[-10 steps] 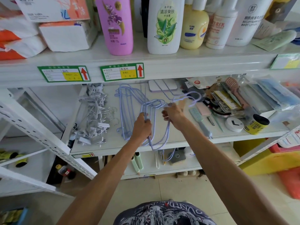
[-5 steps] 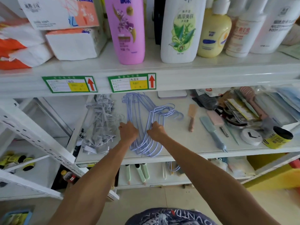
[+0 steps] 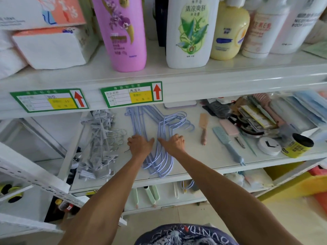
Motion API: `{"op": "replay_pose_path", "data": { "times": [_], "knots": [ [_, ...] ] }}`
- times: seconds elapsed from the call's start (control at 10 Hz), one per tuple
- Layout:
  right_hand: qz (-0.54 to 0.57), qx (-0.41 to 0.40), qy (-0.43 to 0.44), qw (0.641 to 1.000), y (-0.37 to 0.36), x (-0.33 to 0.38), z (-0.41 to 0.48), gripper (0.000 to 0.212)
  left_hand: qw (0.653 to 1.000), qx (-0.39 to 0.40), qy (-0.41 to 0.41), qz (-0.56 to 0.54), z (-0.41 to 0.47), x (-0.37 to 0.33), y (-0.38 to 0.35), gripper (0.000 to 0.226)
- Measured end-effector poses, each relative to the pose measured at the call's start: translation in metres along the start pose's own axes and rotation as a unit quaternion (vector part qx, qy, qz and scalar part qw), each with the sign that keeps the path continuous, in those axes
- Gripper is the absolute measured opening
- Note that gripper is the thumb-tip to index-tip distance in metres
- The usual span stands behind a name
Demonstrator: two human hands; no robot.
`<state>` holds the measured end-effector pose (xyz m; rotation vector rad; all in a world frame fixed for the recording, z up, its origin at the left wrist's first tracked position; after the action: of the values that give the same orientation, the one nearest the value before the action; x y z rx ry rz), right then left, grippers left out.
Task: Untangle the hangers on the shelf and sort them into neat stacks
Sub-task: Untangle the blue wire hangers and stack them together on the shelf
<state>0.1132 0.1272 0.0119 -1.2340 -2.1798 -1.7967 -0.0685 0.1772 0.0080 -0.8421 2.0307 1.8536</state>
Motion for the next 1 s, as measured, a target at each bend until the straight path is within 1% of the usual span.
{"op": "replay_pose_path", "data": {
  "times": [0.1, 0.2, 0.3, 0.4, 0.5, 0.6, 0.7, 0.8, 0.9, 1.0],
  "knots": [
    [0.001, 0.007, -0.018, 1.0, -0.002, 0.003, 0.005, 0.114, 0.999, 0.009, -0.029, 0.04, -0.002, -0.012, -0.006, 0.072],
    [-0.033, 0.013, -0.03, 0.999, 0.0, 0.004, 0.009, 0.113, 0.999, 0.025, -0.032, 0.035, -0.006, -0.022, -0.01, 0.067],
    [-0.043, 0.019, -0.01, 0.999, 0.007, 0.0, 0.016, 0.087, 0.998, 0.045, -0.031, 0.015, -0.009, -0.03, -0.016, 0.061],
    [-0.033, 0.029, -0.023, 0.999, 0.009, -0.01, 0.02, 0.066, 0.997, 0.062, -0.016, -0.038, -0.015, -0.04, -0.02, 0.057],
    [-0.013, 0.027, -0.036, 0.999, 0.016, -0.015, 0.018, 0.056, 0.992, 0.063, 0.017, -0.109, -0.018, -0.043, -0.026, 0.057],
    [0.036, 0.053, -0.038, 0.997, 0.019, -0.017, 0.023, 0.052, 0.971, 0.053, 0.066, -0.223, -0.017, -0.038, -0.034, 0.044],
    [0.171, 0.114, -0.054, 0.977, 0.021, -0.019, 0.029, 0.027, 0.928, 0.041, 0.108, -0.354, -0.019, -0.033, -0.048, 0.025],
    [0.158, 0.089, -0.018, 0.983, 0.053, -0.015, 0.024, 0.012, 0.91, 0.029, 0.128, -0.392, -0.031, -0.04, -0.048, 0.026],
    [0.077, 0.037, 0.042, 0.995, 0.09, -0.016, 0.022, 0.013, 0.895, 0.109, 0.121, -0.415, -0.039, -0.059, -0.06, 0.028],
    [0.0, 0.02, 0.098, 0.995, 0.124, -0.025, 0.009, 0.019, 0.915, 0.174, 0.11, -0.346, -0.051, -0.077, -0.042, 0.076]
  ]
}}
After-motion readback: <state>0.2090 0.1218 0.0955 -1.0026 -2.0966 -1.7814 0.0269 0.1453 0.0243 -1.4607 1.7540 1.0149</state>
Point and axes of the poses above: each hand's wrist, its own z-axis towards the middle knuckle, its own y-axis out of the back of the hand, x = y × z, the point moved 8 cm from there along z, towards the middle knuckle, and after that the axes turned 8 degrees about -z, right-handed, at the moved point
